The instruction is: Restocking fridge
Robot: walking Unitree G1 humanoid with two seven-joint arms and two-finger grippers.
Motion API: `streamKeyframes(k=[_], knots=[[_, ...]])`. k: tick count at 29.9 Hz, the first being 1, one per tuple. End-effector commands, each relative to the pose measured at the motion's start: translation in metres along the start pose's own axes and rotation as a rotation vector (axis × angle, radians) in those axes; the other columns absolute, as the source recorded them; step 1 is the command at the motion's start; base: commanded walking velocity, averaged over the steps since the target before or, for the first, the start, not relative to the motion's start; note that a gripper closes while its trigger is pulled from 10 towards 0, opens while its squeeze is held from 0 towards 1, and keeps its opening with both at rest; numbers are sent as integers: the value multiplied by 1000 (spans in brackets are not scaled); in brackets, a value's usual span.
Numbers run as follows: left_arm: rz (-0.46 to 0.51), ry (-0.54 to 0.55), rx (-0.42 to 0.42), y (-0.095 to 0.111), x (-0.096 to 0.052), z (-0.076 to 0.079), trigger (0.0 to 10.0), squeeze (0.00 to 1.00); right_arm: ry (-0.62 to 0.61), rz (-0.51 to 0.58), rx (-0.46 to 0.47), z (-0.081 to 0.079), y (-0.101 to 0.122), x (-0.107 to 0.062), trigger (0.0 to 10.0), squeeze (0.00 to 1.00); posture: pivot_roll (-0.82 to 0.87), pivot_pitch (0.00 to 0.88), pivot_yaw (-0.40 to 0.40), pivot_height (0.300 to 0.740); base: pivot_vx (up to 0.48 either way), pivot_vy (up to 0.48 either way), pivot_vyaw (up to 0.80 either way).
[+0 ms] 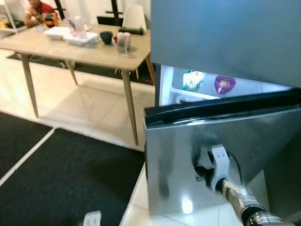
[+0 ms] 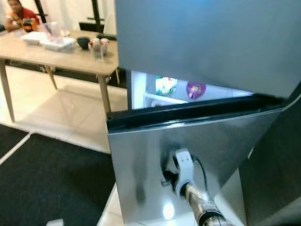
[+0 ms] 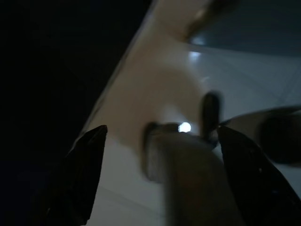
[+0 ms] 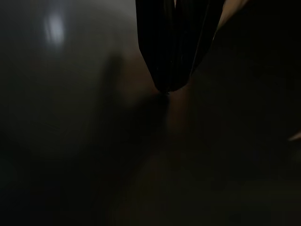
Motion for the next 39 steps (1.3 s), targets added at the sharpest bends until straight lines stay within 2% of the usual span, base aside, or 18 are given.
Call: streamKeyframes(k=[1, 2, 5, 10, 13, 14, 15, 17, 18, 20, 21, 22, 27, 30, 33, 35, 37, 39], knots=[[-45, 14, -8, -16, -4, -4, 10000, 0, 41, 96, -47, -16, 35, 15, 10000, 0, -66, 0, -32, 740, 285, 0, 0], [-45, 14, -8, -16, -4, -4, 10000, 0, 41, 96, -47, -16, 35, 15, 10000, 0, -66, 0, -32, 740, 285, 0, 0], [-54, 23, -32, -19, -5, -4, 10000, 0, 19, 220, -99, -24, 91, 29, 10000, 0, -66, 0, -32, 740, 87, 0, 0], [-51, 18, -23, -18, -5, -3, 10000, 0, 55, 256, -107, -33, 109, 33, 10000, 0, -43, 0, -40, 740, 0, 0, 0], [-49, 14, -29, -19, -4, -1, 10000, 0, 173, 132, -99, -49, 67, 33, 10000, 0, -48, 0, -44, 740, 0, 0, 0], [-52, 12, -29, -20, -4, 0, 10000, 0, 223, 45, -111, -55, 37, 29, 10000, 0, -50, 0, -44, 740, 0, 0, 0], [-52, 12, -29, -20, -4, 0, 10000, 0, 223, 45, -111, -55, 37, 29, 10000, 0, -50, 0, -44, 740, 0, 0, 0], [-58, 8, -28, -22, -5, 2, 10000, 0, 279, -80, -134, -62, -6, 19, 10000, 0, -51, 0, -45, 740, 0, 0, 0], [-58, 8, -28, -22, -5, 2, 10000, 0, 279, -80, -134, -62, -6, 19, 10000, 0, -51, 0, -45, 740, 0, 0, 0], [-63, 2, -23, -23, -5, 5, 10000, 0, 272, -219, -137, -59, -57, 1, 10000, 0, -54, 0, -45, 740, 0, 0, 0], [-63, 2, -23, -23, -5, 5, 10000, 0, 272, -219, -137, -59, -57, 1, 10000, 0, -54, 0, -45, 740, 0, 0, 0], [-64, 1, -21, -23, -4, 5, 10000, 0, 234, -285, -125, -55, -80, -8, 10000, 0, -54, 0, -45, 740, 0, 0, 0], [-63, -2, -15, -21, -4, 6, 10000, 0, 133, -386, -99, -41, -113, -24, 10000, 0, -60, 0, -41, 740, 0, 0, 0], [-55, -3, -11, -16, -2, 7, 10000, 0, -39, -478, -48, -16, -144, -49, 10000, 0, -57, 0, -47, 740, 0, 0, 0], [-52, -3, -11, -15, -1, 7, 10000, 0, -100, -509, -39, -5, -154, -61, 10000, 0, -57, 0, -47, 740, 0, 0, 0], [-50, -5, -12, -15, -1, 8, 10000, 0, -221, -564, -19, 18, -173, -90, 10000, 0, -61, 0, -63, 740, 0, 0, 0], [-50, -5, -12, -15, -1, 8, 10000, 0, -221, -564, -19, 18, -173, -90, 10000, 0, -61, 0, -63, 740, 0, 0, 0], [-53, -6, -14, -17, -2, 9, 10000, 0, -274, -567, 34, 27, -180, -104, 10000, 0, -58, 0, -83, 740, 0, 0, 0]])
Point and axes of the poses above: a point about 5 cm out from each wrist's last joint towards the gripper, its own x axis pointing out of the wrist towards the gripper, its own y axis along the axis of the wrist's last joint, z = x × y, the point moved 6 cm from there along x, pointing out of the wrist towards the gripper, and after that the axes turned 8 degrees about x, right-handed, at the moved point
